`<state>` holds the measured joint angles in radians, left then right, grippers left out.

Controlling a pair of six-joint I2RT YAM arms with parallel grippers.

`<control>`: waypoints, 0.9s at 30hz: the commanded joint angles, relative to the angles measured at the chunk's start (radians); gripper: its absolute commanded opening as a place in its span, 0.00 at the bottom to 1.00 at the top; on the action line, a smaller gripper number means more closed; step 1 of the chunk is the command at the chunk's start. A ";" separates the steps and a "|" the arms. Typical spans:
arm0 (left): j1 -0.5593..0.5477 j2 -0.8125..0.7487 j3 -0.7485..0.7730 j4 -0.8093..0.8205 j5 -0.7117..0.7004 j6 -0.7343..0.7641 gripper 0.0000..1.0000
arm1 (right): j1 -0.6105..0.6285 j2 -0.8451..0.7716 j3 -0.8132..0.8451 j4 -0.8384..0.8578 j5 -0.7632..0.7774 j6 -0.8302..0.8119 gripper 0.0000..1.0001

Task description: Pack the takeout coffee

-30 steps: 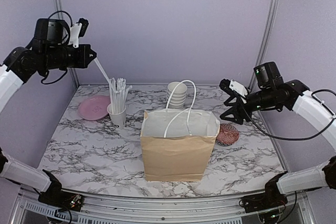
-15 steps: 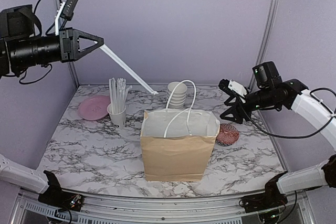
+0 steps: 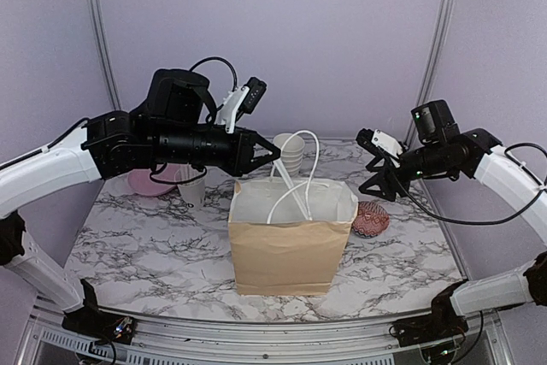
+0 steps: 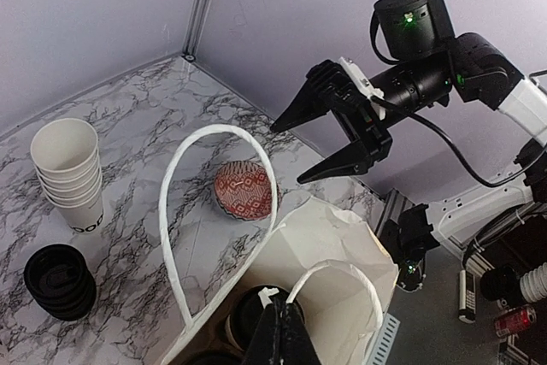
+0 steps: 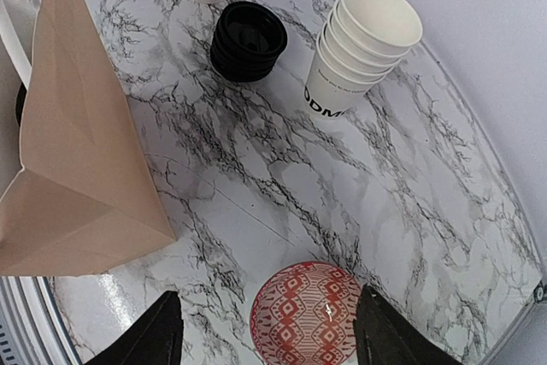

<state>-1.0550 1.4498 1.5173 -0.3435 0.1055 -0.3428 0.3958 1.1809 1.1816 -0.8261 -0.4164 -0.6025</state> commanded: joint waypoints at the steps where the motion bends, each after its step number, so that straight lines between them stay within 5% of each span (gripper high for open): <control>1: -0.003 0.023 -0.025 0.177 -0.057 -0.022 0.00 | -0.006 0.006 0.039 0.003 0.003 0.000 0.67; 9: -0.014 0.121 -0.046 0.289 0.051 -0.124 0.01 | -0.007 0.021 0.028 0.015 0.002 -0.003 0.67; 13: -0.014 0.115 -0.007 0.193 -0.001 -0.100 0.31 | -0.006 0.018 0.029 0.013 0.004 -0.004 0.67; 20: 0.000 -0.046 0.022 -0.015 -0.310 0.022 0.47 | -0.006 -0.005 0.009 0.017 0.011 -0.006 0.66; 24: 0.073 -0.120 -0.005 -0.161 -0.525 0.029 0.47 | -0.006 -0.017 -0.008 0.025 0.011 -0.006 0.66; 27: 0.189 -0.138 -0.042 -0.247 -0.552 0.010 0.46 | -0.006 -0.022 -0.013 0.027 0.013 -0.007 0.67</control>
<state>-0.9802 1.3331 1.4937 -0.4080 -0.2756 -0.3443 0.3950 1.1828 1.1717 -0.8204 -0.4122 -0.6033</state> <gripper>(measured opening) 0.460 0.666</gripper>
